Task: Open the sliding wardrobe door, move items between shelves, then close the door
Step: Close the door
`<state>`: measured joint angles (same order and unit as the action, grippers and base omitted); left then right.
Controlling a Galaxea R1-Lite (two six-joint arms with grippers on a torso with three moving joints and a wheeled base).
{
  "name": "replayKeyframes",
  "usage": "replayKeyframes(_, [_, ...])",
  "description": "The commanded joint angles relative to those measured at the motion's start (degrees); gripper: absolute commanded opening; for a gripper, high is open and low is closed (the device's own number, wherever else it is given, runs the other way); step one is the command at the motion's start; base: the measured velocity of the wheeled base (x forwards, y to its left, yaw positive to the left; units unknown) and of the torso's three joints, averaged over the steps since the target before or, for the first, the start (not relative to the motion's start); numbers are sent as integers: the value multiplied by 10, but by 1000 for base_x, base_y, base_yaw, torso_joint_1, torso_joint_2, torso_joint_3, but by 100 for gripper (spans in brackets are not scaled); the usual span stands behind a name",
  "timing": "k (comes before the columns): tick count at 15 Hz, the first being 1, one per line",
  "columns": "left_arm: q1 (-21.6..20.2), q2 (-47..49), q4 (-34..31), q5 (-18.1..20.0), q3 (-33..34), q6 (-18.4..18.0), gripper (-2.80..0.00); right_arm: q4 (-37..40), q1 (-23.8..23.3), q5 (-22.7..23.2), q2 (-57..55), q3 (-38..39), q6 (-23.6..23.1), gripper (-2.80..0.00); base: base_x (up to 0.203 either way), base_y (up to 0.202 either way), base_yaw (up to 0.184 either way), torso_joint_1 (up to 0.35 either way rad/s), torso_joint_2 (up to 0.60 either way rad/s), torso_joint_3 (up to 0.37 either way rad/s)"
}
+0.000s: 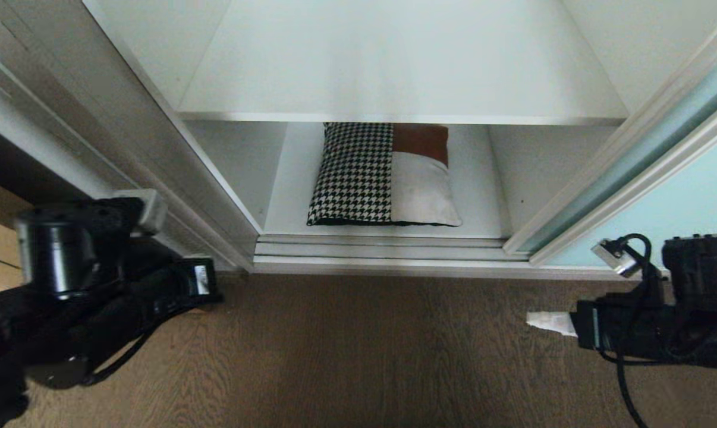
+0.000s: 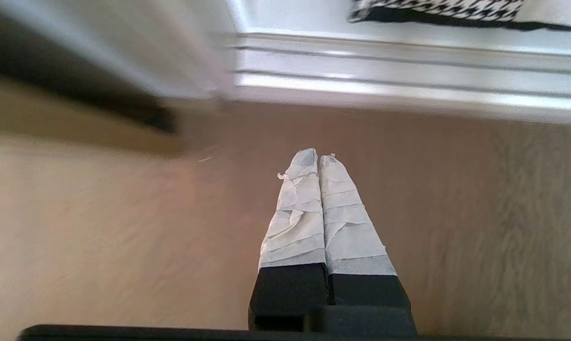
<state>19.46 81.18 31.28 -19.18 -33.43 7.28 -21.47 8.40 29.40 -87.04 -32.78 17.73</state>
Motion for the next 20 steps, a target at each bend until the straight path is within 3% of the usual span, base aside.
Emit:
replayKeyframes(1, [-8, -177, -60, -21, 50, -3, -280, 67, 0, -6, 161, 36, 0, -280, 0, 0, 0, 0, 0, 0])
replayKeyframes(3, [-46, -284, -102, -39, 94, -7, -280, 134, 0, -13, 250, 62, 2, -280, 0, 0, 0, 0, 0, 0])
replayKeyframes(6, [-100, -441, -186, -38, 125, -11, -280, 233, 0, -21, 375, 75, 5, -280, 0, 0, 0, 0, 0, 0])
replayKeyframes(11, [-203, -624, -274, 15, 157, -17, -280, 387, -1, -25, 531, 47, 6, -280, 0, 0, 0, 0, 0, 0])
replayKeyframes(16, [-209, -718, -278, 47, 268, -62, -280, 455, -3, -25, 622, 58, 6, -280, 0, 0, 0, 0, 0, 0])
replayKeyframes(18, [-207, -744, -280, 95, 316, -88, -280, 457, -3, -25, 635, 66, 7, -280, 0, 0, 0, 0, 0, 0])
replayKeyframes(20, [-207, -776, -294, 153, 321, -94, -280, 457, -4, -26, 654, 79, 7, -280, 0, 0, 0, 0, 0, 0])
